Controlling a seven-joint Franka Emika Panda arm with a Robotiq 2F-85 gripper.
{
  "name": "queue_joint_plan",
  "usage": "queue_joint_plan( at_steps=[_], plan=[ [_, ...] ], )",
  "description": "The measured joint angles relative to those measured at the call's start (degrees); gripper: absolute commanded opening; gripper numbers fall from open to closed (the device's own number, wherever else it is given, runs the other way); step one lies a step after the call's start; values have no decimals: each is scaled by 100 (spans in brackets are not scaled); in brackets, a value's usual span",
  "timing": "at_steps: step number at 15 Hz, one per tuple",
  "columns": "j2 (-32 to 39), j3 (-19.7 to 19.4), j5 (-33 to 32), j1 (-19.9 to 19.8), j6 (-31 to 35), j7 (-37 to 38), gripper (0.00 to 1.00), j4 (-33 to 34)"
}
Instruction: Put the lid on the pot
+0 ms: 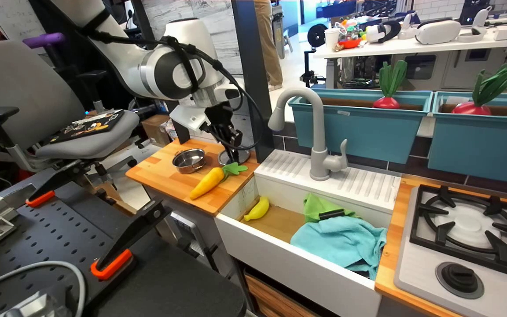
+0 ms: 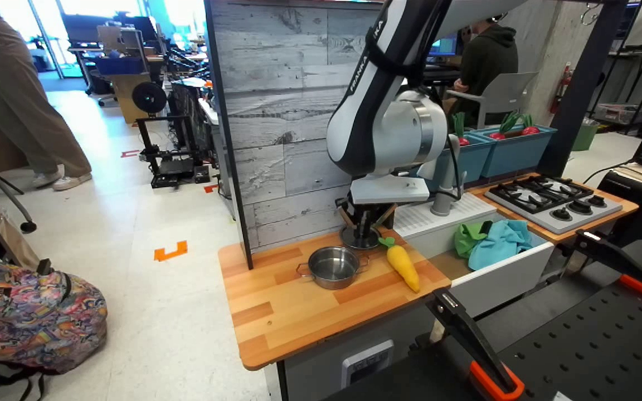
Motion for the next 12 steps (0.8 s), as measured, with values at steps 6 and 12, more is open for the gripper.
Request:
queue_joint_plan(
  at_steps=[6, 12],
  plan=[
    [-671, 97, 0, -80, 40, -243, 5, -644],
    [-1238, 288, -118, -42, 85, -499, 5, -1339]
  ],
)
